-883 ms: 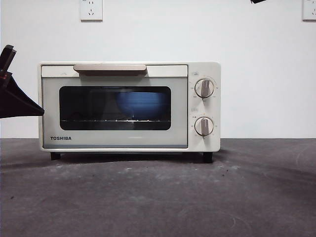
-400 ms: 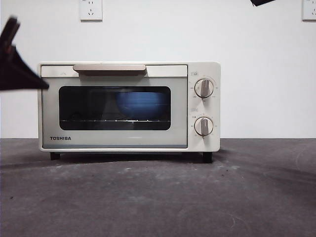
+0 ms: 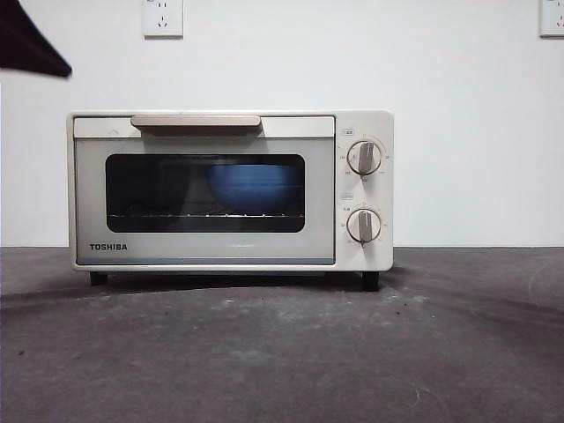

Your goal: Place pumpkin in the steamer

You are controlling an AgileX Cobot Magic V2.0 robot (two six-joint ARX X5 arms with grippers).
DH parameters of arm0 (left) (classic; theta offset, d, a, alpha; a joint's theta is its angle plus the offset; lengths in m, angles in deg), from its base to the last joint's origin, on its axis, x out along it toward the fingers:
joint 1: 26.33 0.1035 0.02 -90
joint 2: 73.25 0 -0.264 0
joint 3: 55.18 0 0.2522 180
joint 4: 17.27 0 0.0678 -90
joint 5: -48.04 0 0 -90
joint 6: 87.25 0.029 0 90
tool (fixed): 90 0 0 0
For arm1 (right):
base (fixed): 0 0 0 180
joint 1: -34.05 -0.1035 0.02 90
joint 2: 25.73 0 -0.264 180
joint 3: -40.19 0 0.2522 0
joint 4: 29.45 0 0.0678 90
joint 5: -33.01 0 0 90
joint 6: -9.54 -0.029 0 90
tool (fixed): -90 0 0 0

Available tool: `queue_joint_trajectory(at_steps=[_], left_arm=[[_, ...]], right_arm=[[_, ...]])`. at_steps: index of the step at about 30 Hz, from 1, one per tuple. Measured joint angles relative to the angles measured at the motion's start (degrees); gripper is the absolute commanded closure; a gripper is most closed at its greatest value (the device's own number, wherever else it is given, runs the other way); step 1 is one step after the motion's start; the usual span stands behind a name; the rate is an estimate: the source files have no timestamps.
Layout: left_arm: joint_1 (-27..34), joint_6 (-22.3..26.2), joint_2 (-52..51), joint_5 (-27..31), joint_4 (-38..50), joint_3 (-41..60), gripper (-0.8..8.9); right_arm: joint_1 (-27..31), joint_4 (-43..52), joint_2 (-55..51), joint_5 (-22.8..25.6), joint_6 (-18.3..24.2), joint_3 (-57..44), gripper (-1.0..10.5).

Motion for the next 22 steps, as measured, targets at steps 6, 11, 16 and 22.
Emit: queue_joint_trajectory(at_steps=[6, 11, 16, 22], left_arm=[[-4.13, 2.21, -10.93, 3.02, -8.02, -0.26, 7.98], [-6.51, 4.33, -18.58, 10.71, -16.39, -1.38, 7.98], [-6.86, 7.63, -23.85, 12.33, -23.02, -1.6, 7.99], [-6.86, 10.71, -24.98, 12.28, -29.94, -1.73, 7.99]], right_arm=[[0.0, 0.72, 0.0, 0.0, -0.48, 0.0, 7.9], [0.0, 0.76, 0.0, 0.0, -1.25, 0.0, 7.9], [0.0, 1.81, 0.0, 0.0, -1.84, 0.0, 7.9], [0.0, 2.84, 0.0, 0.0, -2.78, 0.0, 7.9]])
